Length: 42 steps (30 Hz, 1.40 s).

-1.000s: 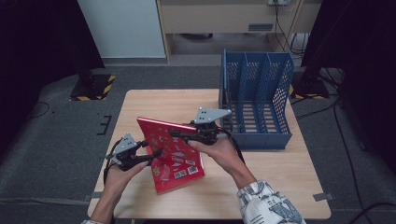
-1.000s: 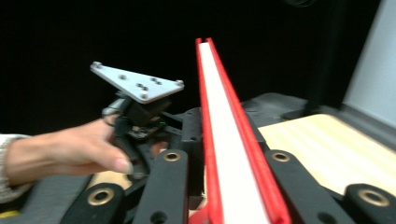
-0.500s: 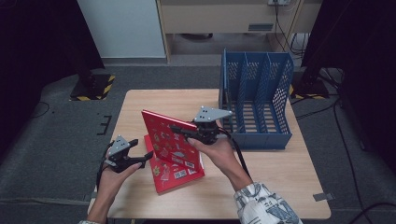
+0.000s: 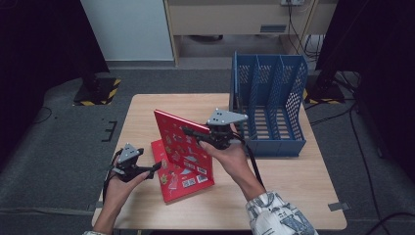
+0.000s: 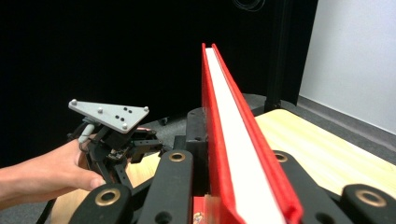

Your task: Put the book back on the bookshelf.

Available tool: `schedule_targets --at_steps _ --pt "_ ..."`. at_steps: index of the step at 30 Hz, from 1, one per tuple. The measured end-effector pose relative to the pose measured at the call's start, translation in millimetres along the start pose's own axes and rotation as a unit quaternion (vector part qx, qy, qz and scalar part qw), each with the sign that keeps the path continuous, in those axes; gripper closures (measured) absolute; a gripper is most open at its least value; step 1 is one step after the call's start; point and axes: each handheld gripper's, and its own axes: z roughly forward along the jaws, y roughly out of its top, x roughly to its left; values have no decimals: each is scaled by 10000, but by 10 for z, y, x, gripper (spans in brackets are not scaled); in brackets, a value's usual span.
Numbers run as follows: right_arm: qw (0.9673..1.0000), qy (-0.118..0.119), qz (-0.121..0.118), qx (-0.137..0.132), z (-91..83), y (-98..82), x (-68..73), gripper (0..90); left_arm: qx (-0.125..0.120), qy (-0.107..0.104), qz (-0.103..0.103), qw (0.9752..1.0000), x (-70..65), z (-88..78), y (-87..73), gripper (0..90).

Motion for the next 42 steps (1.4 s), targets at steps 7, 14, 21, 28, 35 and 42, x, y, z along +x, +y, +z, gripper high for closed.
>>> schedule_targets --at_steps 7,14,21,28,35,42 --pt "9999 -151 41 -19 -53 27 -46 799 82 137 -64 9999 39 10 -36 38" --pt "9995 -282 93 -70 -139 60 -85 799 199 243 -23 9995 50 26 -61 38" --pt "9992 -379 103 -92 -245 91 -119 799 287 374 2 9989 53 34 -78 37" --pt "9987 -468 141 -111 -344 95 -162 799 294 451 -19 9985 71 24 -85 38" --pt "9983 -549 178 -81 -411 88 -203 799 327 478 -31 9983 79 26 -93 37" --pt "9980 -585 206 -96 -457 82 -232 799 357 491 -8 9982 77 26 -97 37"
